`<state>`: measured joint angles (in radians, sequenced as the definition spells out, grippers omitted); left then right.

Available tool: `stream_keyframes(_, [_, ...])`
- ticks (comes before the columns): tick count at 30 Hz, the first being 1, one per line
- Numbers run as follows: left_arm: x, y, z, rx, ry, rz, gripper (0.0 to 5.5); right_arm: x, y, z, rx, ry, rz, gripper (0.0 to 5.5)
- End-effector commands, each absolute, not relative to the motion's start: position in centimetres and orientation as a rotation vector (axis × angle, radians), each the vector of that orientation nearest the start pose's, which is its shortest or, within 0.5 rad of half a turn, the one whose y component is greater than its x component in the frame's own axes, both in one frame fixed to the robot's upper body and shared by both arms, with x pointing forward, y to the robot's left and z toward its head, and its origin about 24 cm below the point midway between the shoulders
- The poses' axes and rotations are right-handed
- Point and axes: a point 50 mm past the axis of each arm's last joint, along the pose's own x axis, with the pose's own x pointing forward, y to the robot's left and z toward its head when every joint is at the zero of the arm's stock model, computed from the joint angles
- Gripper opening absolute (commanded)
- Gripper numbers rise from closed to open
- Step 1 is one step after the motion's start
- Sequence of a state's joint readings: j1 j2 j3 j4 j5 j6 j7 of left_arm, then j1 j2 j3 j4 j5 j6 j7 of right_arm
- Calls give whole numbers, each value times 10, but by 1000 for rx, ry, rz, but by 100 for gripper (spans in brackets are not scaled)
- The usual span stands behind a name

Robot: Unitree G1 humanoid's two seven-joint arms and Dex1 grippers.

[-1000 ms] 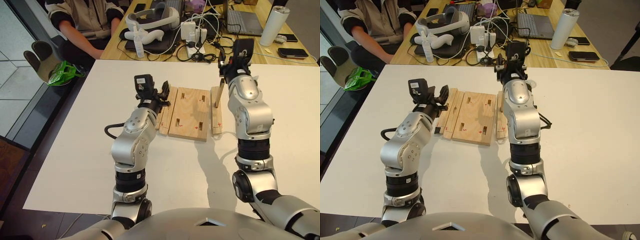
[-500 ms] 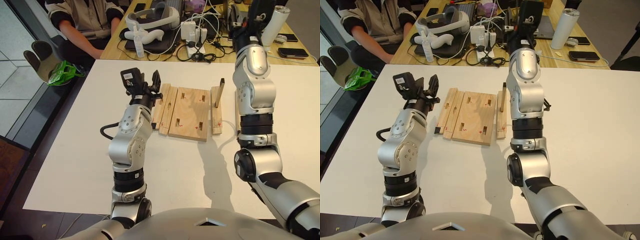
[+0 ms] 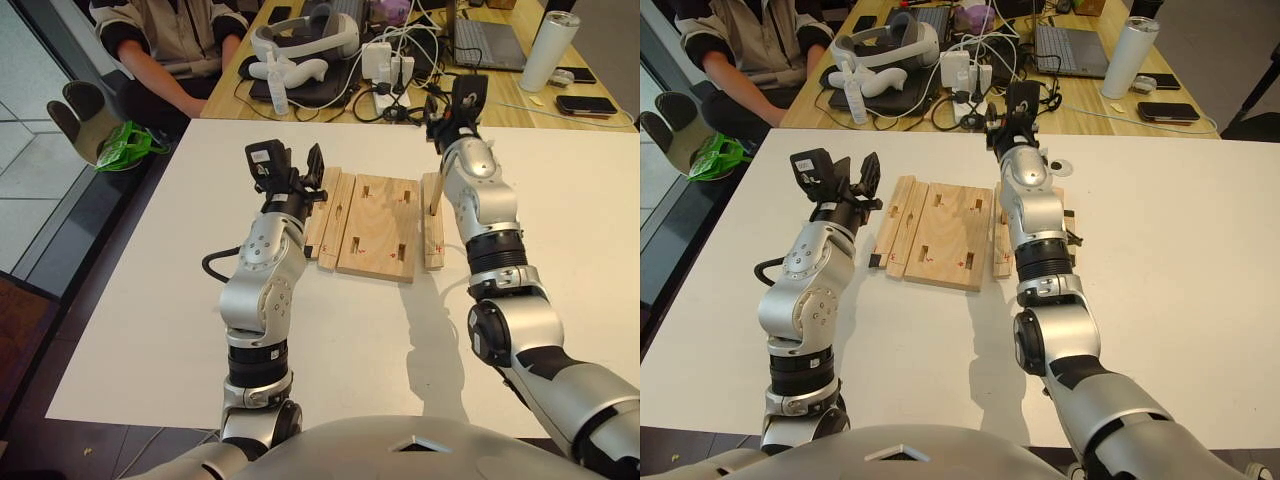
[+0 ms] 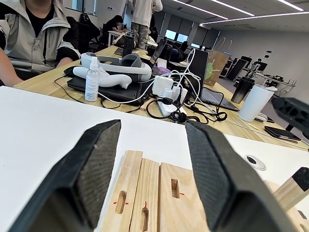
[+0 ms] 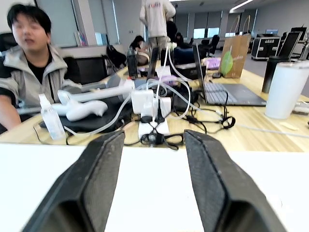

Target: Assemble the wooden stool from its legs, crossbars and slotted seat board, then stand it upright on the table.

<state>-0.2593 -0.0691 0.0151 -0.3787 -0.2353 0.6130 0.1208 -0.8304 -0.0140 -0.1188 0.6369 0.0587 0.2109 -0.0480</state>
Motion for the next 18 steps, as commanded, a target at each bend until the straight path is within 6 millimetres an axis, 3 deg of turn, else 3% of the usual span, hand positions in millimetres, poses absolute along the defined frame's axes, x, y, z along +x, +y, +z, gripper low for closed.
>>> stream_keyframes(1, [281, 115, 133, -256, 21, -80, 247, 392, -112, 118, 19, 90, 69, 226])
stream_keyframes(4, [281, 115, 133, -259, 20, -77, 247, 394, -112, 123, 24, 68, 78, 226])
stream_keyframes(6, [281, 115, 133, -259, 19, -78, 247, 396, -109, 137, 27, 16, 93, 226])
stream_keyframes(12, [283, 117, 137, -260, 8, -76, 247, 396, -98, 228, 10, -272, 141, 226])
stream_keyframes(15, [283, 116, 138, -263, 7, -73, 247, 392, -94, 259, -4, -359, 160, 226])
stream_keyframes(18, [284, 116, 137, -266, 9, -73, 247, 388, -89, 273, -13, -397, 177, 226])
